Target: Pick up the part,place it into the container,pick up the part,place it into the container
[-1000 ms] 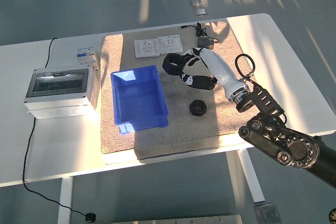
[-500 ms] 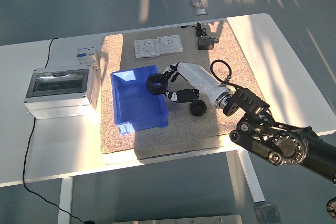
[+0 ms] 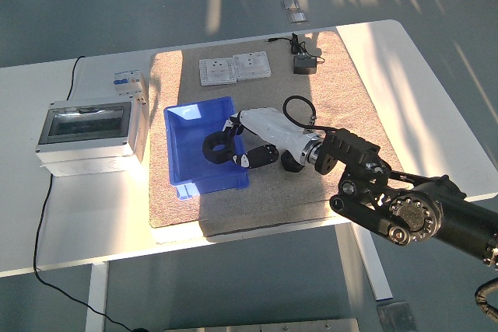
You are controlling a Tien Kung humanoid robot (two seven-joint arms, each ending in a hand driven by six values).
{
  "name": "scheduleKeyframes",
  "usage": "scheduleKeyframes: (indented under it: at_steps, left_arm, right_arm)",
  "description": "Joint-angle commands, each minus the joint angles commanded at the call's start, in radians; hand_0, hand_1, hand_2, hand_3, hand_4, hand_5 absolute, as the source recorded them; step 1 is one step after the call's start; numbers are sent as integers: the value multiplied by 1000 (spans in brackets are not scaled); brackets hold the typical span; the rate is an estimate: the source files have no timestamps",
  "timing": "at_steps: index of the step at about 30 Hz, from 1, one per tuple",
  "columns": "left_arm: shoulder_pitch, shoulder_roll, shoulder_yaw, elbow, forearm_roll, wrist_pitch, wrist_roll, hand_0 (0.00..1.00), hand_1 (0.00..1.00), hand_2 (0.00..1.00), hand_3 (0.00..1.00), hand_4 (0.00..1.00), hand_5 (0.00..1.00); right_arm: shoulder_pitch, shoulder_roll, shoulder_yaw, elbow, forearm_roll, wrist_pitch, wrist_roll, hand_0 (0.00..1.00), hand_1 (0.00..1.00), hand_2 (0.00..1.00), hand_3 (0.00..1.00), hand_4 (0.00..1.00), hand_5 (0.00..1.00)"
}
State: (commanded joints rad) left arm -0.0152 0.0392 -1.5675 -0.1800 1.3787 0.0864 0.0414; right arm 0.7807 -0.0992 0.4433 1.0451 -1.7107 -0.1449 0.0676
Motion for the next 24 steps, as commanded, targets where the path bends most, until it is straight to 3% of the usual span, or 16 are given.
scheduleKeyframes:
  at_steps: [1,12,17,20,24]
  left_arm:
    - [0,0,0,0,-1,0,0,713,701,670,785,806,737]
    - [2,-1,-13,0,15,-3,3,713,702,669,784,804,736]
    - [2,0,-21,0,32,-5,5,713,702,669,785,803,737]
    - [8,-3,-12,0,7,-3,1,713,702,668,784,802,733]
    - [11,-4,-13,0,0,-3,-2,713,702,668,784,802,733]
  right_arm:
    - [0,0,0,1,-2,2,2,998,871,856,713,469,2]
    - [-26,-8,26,15,19,-24,38,998,923,895,737,470,2]
    - [-86,-38,107,40,127,-99,83,998,933,899,744,464,2]
    - [-151,-81,190,69,131,-108,26,991,865,857,734,471,2]
    - [-217,-143,266,101,158,-53,-62,991,865,857,734,471,2]
